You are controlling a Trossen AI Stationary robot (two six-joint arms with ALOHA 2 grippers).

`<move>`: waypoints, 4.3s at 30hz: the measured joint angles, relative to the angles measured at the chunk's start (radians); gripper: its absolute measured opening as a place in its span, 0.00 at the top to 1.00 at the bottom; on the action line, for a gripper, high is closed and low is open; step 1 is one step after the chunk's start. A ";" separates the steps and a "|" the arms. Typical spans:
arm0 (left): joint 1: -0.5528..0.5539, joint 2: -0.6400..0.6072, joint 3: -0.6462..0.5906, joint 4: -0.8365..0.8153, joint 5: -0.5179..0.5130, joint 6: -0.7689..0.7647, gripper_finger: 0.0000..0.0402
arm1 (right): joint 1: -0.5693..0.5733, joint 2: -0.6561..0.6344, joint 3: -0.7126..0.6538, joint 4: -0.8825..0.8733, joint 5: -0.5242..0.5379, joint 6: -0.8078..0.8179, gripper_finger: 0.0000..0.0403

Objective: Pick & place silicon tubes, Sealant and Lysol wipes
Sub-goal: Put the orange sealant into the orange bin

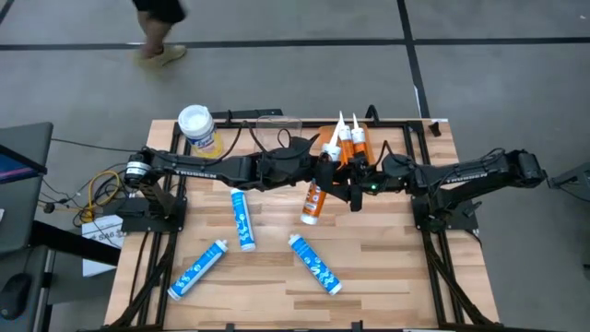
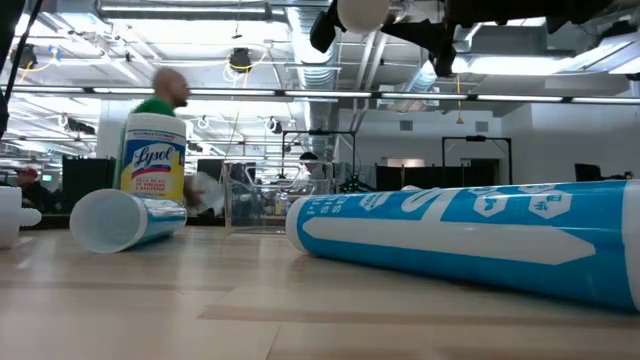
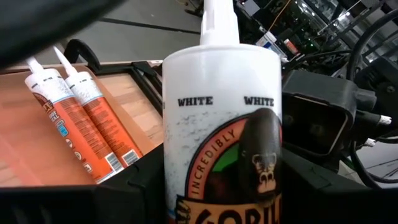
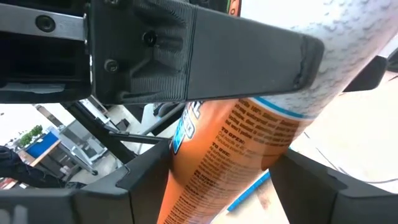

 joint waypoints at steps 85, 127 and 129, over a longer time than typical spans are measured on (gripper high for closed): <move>0.054 -0.087 -0.001 -0.758 -0.105 -0.098 0.29 | -0.423 0.008 0.164 -0.664 0.038 -0.049 0.53; -0.035 -0.039 -0.001 -0.842 -0.121 -0.249 0.29 | -0.519 0.414 0.297 -0.797 0.015 -0.200 0.37; -0.041 -0.039 -0.001 -0.842 -0.117 -0.249 0.29 | -0.519 0.414 0.297 -0.797 0.015 -0.200 0.37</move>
